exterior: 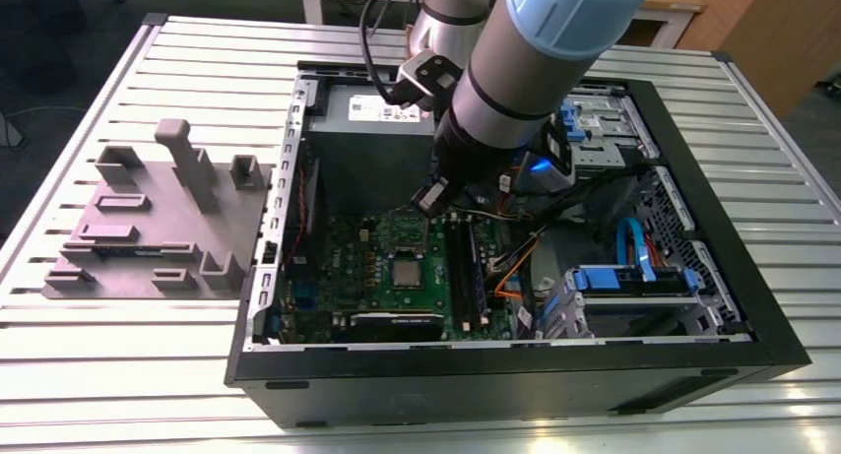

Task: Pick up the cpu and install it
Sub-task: 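Close the cpu cover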

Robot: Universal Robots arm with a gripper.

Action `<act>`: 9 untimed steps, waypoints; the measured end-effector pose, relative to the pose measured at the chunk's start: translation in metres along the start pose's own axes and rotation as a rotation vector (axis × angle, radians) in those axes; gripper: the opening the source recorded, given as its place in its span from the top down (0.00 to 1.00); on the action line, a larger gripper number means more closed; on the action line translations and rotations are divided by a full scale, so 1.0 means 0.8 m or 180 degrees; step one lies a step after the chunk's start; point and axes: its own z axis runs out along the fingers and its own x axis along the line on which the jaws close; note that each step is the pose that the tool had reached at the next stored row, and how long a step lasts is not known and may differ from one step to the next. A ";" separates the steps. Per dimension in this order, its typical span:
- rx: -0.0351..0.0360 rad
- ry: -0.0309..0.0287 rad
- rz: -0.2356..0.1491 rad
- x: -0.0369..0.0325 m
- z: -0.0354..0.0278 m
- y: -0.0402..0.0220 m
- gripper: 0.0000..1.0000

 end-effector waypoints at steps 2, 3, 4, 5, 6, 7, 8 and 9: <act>-0.0001 0.0002 -0.0009 -0.0001 0.0000 0.0001 0.90; -0.0001 0.0003 -0.0014 -0.0002 -0.0001 0.0002 0.90; -0.0001 0.0004 -0.0018 -0.0002 -0.0003 0.0003 0.90; -0.0001 0.0006 -0.0022 -0.0003 -0.0004 0.0004 0.90; -0.0001 0.0007 -0.0027 -0.0004 -0.0006 0.0005 0.90; -0.0002 0.0008 -0.0032 -0.0005 -0.0008 0.0006 0.90; -0.0003 0.0009 -0.0039 -0.0007 -0.0008 0.0007 0.90; -0.0003 0.0011 -0.0046 -0.0008 -0.0010 0.0009 0.90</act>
